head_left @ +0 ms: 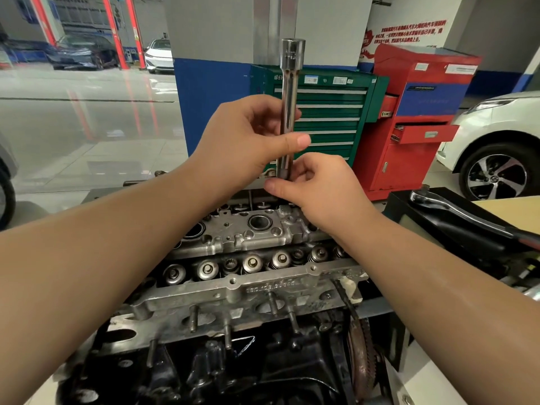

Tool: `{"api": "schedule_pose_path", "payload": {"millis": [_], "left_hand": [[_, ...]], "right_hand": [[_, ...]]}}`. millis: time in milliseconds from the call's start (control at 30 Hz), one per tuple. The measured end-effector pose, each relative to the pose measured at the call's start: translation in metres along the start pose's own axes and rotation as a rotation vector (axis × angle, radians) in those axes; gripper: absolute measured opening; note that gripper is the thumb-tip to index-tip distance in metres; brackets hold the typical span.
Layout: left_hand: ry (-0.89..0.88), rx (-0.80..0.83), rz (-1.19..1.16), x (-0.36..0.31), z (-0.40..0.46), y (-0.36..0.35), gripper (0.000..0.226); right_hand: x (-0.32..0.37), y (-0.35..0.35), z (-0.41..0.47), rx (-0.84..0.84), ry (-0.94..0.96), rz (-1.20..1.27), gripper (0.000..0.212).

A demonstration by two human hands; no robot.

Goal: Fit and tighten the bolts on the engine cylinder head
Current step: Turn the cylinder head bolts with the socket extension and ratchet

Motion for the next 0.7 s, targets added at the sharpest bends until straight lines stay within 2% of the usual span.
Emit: {"api": "schedule_pose_path", "payload": {"millis": [133,233,367,467,567,700], "left_hand": [[-0.005,0.074,-0.099,0.0012,-0.0009,0.0002,0.028],[-0.009,0.084,-0.174,-0.0010,-0.0029,-0.0028,0.032],[-0.014,0.005,-0.005,0.0016,0.0000,0.0000,0.023],[-0.008,-0.044,0.029,0.0066,0.0025,0.0040,0.021],[-0.016,-0.005,0.015,0.0065,0.0026,0.0012,0.010],[-0.034,0.039,-0.121,-0.0001,-0.0012,-0.0020,0.025]], "right_hand": [[0.0015,-0.0032,-0.0017,0.067,0.006,0.051,0.003],[-0.0014,-0.0008,0.0007,0.032,-0.018,0.049,0.017],[-0.0028,0.0014,0.0008,-0.020,-0.027,-0.013,0.033],[0.0021,-0.0029,-0.0007,0.038,0.019,0.059,0.020],[0.0056,-0.0029,-0.0024,0.067,0.057,0.122,0.007],[0.0028,-0.0001,-0.0017,0.034,0.040,0.119,0.010]]}}
Point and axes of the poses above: each hand's wrist, its own z-axis towards the middle knuckle, its own y-axis out of the back of the hand, x = y × z, the point moved 6 cm from there along z, towards the middle knuckle, and after that the axes turned 7 degrees about z, right-handed, at the moved point
